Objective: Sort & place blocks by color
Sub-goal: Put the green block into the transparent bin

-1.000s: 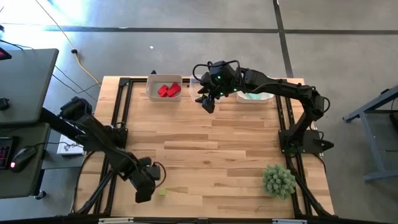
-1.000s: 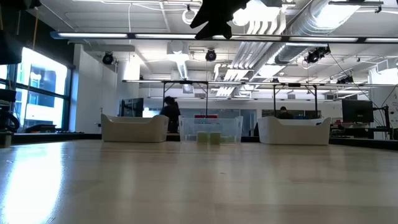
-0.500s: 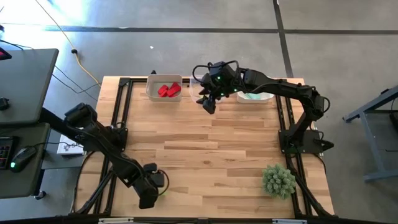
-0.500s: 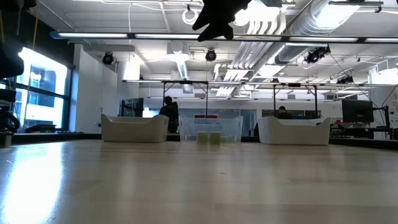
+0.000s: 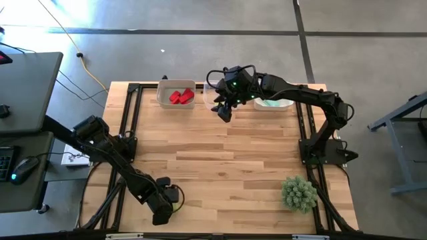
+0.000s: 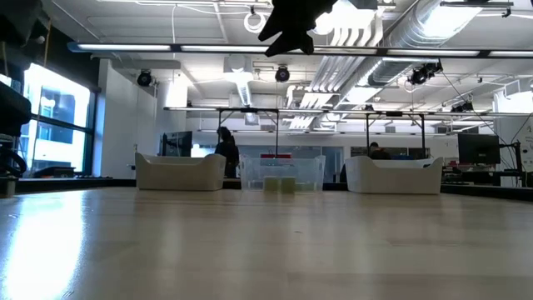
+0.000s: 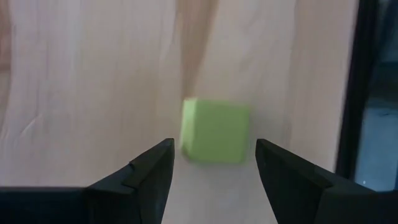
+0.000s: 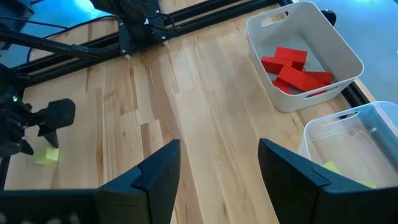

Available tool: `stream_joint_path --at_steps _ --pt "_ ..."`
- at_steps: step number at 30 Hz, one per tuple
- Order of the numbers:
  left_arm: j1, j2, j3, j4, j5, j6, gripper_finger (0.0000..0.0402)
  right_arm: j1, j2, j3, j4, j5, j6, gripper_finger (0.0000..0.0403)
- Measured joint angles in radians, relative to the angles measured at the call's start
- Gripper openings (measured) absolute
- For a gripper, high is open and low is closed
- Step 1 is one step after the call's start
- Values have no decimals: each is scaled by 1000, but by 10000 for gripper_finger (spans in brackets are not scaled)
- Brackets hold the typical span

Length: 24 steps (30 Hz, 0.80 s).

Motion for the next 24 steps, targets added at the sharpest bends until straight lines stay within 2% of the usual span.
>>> stream_joint_path --at_steps 8,24 --pt "1 0 0 12 -60 43 213 0 0 0 0 0 8 201" --pt "28 43 0 37 -28 98 207 0 0 0 1 1 17 201"
